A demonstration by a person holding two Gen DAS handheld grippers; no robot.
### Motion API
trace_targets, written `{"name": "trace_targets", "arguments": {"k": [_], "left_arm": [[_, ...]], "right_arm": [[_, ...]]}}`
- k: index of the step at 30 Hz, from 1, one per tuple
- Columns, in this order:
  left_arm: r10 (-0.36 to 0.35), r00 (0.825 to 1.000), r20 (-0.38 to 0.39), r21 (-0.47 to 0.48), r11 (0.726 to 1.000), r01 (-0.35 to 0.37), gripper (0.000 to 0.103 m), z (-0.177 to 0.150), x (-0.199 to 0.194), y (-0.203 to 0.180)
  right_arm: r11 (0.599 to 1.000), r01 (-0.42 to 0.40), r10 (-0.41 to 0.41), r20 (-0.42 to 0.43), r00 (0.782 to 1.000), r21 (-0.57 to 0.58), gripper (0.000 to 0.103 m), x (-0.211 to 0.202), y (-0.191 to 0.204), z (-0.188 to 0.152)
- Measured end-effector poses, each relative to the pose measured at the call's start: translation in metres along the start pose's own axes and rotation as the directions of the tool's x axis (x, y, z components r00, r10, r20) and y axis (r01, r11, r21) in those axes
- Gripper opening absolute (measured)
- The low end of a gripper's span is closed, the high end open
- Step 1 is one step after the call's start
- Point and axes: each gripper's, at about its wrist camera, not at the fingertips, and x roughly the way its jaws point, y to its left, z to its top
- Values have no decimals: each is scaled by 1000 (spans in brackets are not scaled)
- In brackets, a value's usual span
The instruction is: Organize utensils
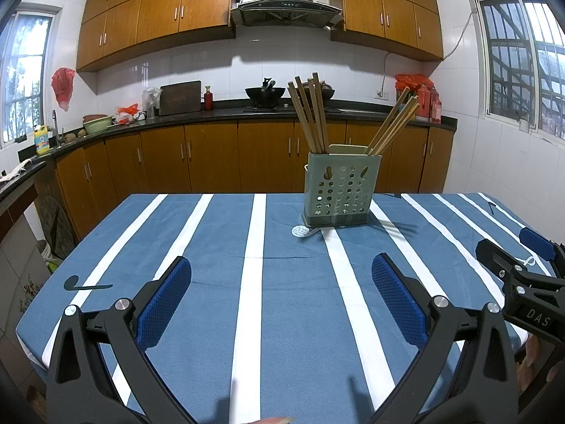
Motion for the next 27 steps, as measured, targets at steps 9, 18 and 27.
{"name": "trace_targets", "arguments": {"k": [9, 18, 27], "left_arm": [[0, 1000, 0, 0, 1000, 0, 101, 0, 0, 0], [1, 1000, -1, 0, 1000, -1, 101, 0, 0, -1], [0, 1000, -2, 1, 1000, 0, 101, 0, 0, -1]], "right_arm": [[1000, 0, 0, -1, 1000, 0, 99, 0, 0, 0], [1000, 0, 0, -2, 1000, 2, 99, 0, 1, -1], [1000, 0, 0, -2, 1000, 2, 99, 0, 2, -2]]}}
